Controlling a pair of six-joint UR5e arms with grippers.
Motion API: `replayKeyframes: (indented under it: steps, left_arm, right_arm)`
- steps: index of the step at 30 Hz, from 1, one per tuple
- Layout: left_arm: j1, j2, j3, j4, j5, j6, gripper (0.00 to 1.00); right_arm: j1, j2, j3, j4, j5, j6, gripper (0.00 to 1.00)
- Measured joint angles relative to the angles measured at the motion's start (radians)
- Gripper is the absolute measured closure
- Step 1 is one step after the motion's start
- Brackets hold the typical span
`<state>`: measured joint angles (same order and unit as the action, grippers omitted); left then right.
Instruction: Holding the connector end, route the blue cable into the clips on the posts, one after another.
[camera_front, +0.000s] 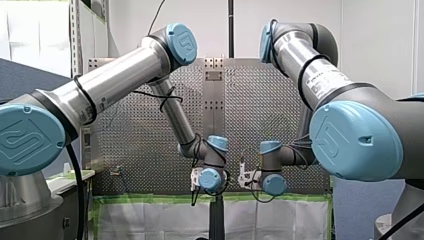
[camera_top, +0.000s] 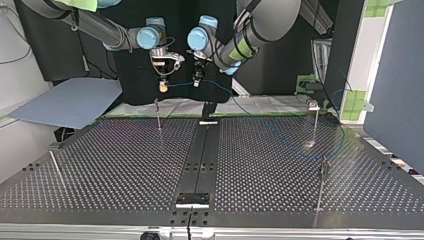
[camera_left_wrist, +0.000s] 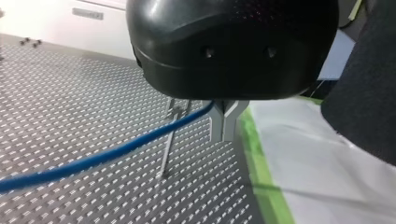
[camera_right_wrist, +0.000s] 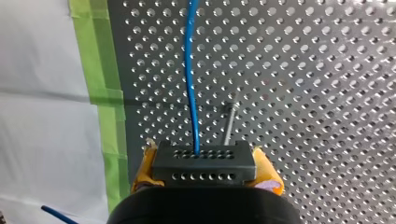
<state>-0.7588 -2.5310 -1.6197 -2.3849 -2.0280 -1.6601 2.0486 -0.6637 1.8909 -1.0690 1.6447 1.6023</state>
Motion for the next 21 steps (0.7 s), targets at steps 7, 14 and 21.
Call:
replayKeyframes:
  steps: [7, 14, 21]
  left_arm:
    - [-0.047, -0.014, 0.073, -0.046, -0.037, -0.017, 1.0]
    - [-0.061, -0.014, 0.139, -0.056, -0.054, -0.021, 1.0]
    - [-0.064, -0.016, 0.154, -0.031, -0.058, -0.021, 1.0]
  right_arm:
    - [-0.028, -0.035, 0.048, -0.039, -0.014, 0.003, 1.0]
    - [-0.071, -0.039, 0.071, -0.047, -0.025, 0.002, 1.0]
    - [-0.147, -0.038, 0.102, -0.086, -0.092, 0.01, 1.0]
